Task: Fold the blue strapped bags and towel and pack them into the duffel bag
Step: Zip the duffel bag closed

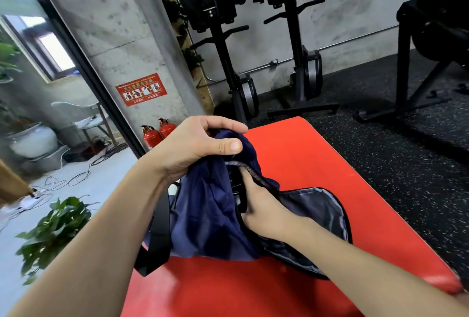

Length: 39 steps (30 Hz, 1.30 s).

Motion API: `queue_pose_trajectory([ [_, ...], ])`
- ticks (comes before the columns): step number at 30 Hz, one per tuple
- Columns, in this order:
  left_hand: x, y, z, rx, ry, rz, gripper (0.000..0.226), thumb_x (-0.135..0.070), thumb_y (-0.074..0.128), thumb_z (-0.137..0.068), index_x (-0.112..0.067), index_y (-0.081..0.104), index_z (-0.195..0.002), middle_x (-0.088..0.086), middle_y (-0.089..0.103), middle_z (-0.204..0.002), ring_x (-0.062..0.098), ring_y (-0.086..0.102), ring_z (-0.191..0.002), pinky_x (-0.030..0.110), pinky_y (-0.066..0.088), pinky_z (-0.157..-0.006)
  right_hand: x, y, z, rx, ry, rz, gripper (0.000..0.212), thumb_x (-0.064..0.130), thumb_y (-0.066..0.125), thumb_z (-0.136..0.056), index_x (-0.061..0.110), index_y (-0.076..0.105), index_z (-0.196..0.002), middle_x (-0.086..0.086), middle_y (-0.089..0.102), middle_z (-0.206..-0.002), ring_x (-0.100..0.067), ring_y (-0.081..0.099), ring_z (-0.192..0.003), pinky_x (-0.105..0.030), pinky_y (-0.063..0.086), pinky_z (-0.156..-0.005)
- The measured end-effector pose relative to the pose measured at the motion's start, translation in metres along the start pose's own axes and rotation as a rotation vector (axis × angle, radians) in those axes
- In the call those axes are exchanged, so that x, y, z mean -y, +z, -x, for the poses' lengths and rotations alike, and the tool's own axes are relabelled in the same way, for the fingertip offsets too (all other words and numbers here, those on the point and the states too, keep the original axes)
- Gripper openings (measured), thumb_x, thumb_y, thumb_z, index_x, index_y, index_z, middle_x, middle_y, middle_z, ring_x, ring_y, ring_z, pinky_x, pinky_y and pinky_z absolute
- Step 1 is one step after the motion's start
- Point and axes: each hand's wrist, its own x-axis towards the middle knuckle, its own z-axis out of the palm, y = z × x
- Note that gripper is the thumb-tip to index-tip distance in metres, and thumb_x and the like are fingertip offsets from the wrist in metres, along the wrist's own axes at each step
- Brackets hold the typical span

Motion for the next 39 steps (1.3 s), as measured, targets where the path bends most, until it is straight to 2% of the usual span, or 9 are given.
queue_pose_trajectory([
  [5,0.001,-0.003,0.009,0.007,-0.015,-0.008,0.056,-0.032,0.091,-0.054,-0.02,0.077,-0.107,0.012,0.074,-0.104,0.018,0.069,-0.089,0.026,0.055,-0.081,-0.013,0.01,-0.013,-0.016,0.12,-0.077,0.056,0.03,0.068,-0.077,0.015,0.053,-0.128,0.014,0.059,-0.113,-0.002,0.057,-0.106,-0.01,0.04,-0.088],
  [11,0.012,-0.024,0.028,-0.119,-0.015,-0.027,0.077,-0.056,0.095,-0.045,-0.022,0.075,-0.111,0.006,0.075,-0.103,0.017,0.069,-0.09,0.024,0.055,-0.079,-0.028,0.025,-0.019,0.01,0.141,-0.12,0.084,0.031,0.084,-0.079,0.018,0.039,-0.149,0.011,0.054,-0.142,-0.003,0.05,-0.129,-0.021,0.039,-0.109],
  [14,0.015,-0.034,0.033,-0.177,-0.015,0.01,0.077,-0.054,0.097,-0.042,-0.02,0.077,-0.108,0.006,0.075,-0.096,0.016,0.069,-0.084,0.022,0.056,-0.075,-0.032,0.023,-0.025,0.057,0.216,-0.109,0.089,0.027,0.09,-0.071,0.02,0.043,-0.146,0.009,0.06,-0.135,-0.006,0.056,-0.122,-0.027,0.044,-0.107],
  [17,0.018,-0.036,0.033,-0.183,-0.044,0.008,0.077,-0.054,0.097,-0.042,-0.02,0.077,-0.108,0.009,0.075,-0.093,0.018,0.069,-0.083,0.024,0.057,-0.076,-0.034,0.017,-0.024,0.168,0.281,-0.078,0.078,0.013,0.089,-0.073,0.015,0.048,-0.14,0.01,0.062,-0.121,-0.006,0.058,-0.111,-0.013,0.044,-0.091],
  [21,0.025,-0.032,0.035,-0.132,-0.083,-0.054,0.075,-0.056,0.095,-0.049,-0.022,0.075,-0.112,0.008,0.075,-0.105,0.019,0.069,-0.096,0.029,0.056,-0.088,-0.038,0.01,-0.024,0.146,0.271,-0.132,0.077,0.032,0.091,-0.068,0.022,0.057,-0.137,0.012,0.068,-0.124,-0.004,0.062,-0.114,-0.03,0.048,-0.105],
  [24,0.031,-0.025,0.039,-0.128,-0.101,-0.108,0.072,-0.058,0.092,-0.052,-0.026,0.074,-0.115,0.009,0.074,-0.114,0.023,0.069,-0.104,0.034,0.054,-0.096,-0.042,0.011,-0.024,0.103,0.258,0.07,0.073,0.031,0.083,-0.078,0.024,0.052,-0.143,0.006,0.065,-0.129,-0.011,0.059,-0.119,-0.034,0.045,-0.106],
  [29,0.037,-0.018,0.037,-0.177,-0.11,-0.034,0.08,-0.055,0.095,-0.049,-0.026,0.072,-0.121,0.012,0.074,-0.111,0.019,0.066,-0.098,0.033,0.053,-0.092,-0.059,0.021,-0.008,0.114,0.326,0.318,0.039,0.013,0.07,-0.085,0.02,0.063,-0.122,-0.006,0.077,-0.098,-0.024,0.071,-0.098,-0.034,0.055,-0.082],
  [34,0.025,-0.02,0.03,-0.118,-0.079,0.122,0.082,-0.041,0.097,-0.053,-0.017,0.069,-0.126,0.021,0.069,-0.121,0.03,0.066,-0.107,0.033,0.055,-0.092,-0.06,0.034,-0.009,0.045,0.235,0.246,0.073,0.007,0.063,-0.086,0.026,0.036,-0.151,-0.001,0.075,-0.112,-0.015,0.068,-0.105,-0.03,0.052,-0.091],
  [39,0.023,-0.016,0.023,-0.051,-0.11,0.087,0.079,-0.041,0.095,-0.058,-0.017,0.067,-0.128,0.022,0.066,-0.126,0.032,0.064,-0.114,0.041,0.05,-0.103,-0.065,0.044,-0.012,0.111,0.306,0.206,0.065,0.012,0.058,-0.089,0.019,0.036,-0.15,-0.002,0.073,-0.109,-0.019,0.068,-0.101,-0.033,0.053,-0.091],
])
